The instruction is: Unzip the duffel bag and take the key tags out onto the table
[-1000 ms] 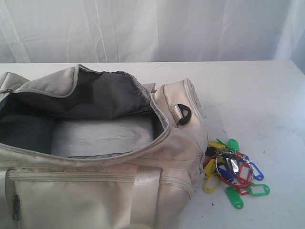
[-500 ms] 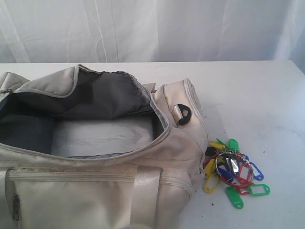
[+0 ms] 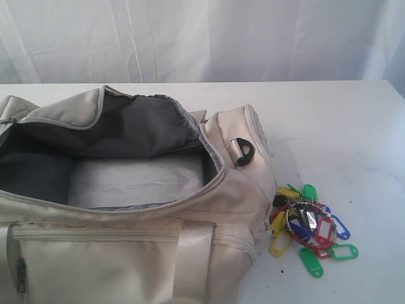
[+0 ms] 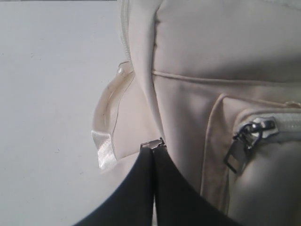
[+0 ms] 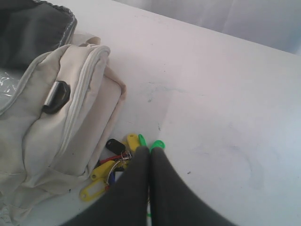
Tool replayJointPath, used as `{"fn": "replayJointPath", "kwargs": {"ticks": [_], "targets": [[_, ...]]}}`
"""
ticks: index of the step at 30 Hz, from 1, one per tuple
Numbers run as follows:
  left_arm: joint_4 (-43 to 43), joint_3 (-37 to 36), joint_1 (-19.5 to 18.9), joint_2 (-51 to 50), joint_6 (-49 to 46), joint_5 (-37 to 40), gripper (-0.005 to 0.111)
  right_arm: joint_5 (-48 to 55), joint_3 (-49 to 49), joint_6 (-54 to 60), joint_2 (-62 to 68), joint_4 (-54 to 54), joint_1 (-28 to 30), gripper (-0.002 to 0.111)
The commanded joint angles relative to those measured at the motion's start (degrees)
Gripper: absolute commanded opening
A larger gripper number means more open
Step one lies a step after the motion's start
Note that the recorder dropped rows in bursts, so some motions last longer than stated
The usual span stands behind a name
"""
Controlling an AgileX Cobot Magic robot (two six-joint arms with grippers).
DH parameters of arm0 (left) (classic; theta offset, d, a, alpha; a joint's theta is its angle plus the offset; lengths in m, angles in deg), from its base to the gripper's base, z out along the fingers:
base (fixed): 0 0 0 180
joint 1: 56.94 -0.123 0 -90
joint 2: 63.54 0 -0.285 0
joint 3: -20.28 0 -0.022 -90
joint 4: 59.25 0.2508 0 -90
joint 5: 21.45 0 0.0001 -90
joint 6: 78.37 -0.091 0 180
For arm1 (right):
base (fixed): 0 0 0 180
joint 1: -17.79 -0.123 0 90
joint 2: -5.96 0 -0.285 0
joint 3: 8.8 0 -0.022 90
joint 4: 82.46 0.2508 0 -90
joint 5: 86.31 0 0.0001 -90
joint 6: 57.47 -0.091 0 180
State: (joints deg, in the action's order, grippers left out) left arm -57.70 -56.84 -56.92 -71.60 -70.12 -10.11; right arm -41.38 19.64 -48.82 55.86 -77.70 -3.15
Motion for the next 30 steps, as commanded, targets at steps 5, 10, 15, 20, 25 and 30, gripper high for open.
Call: {"fn": "replayJointPath", "kwargs": {"ticks": [5, 10, 15, 20, 25, 30], "targets": [[-0.26, -0.09, 0.32, 0.27, 0.35, 0.26, 0.0, -0.09, 0.26, 0.32, -1.11, -0.12, 0.32, 0.0], [-0.26, -0.09, 0.32, 0.27, 0.35, 0.26, 0.0, -0.09, 0.26, 0.32, -5.16, -0.13, 0.32, 0.0], [-0.26, -0.09, 0.32, 0.27, 0.35, 0.26, 0.0, -0.09, 0.26, 0.32, -15.62, -0.04, 1.18, 0.0], [-0.26, -0.09, 0.32, 0.27, 0.35, 0.26, 0.0, -0.72, 1.4, 0.32, -26.87, 0.16, 9.34, 0.0], [-0.26, -0.09, 0.32, 0.27, 0.35, 0.26, 0.0, -11.61, 10.9, 0.32, -36.15, 0.16, 15.39, 0.0], [-0.26, -0.09, 0.32, 0.27, 0.35, 0.26, 0.0, -25.68, 26.58, 0.32, -40.4, 0.16, 16.29, 0.0]]}}
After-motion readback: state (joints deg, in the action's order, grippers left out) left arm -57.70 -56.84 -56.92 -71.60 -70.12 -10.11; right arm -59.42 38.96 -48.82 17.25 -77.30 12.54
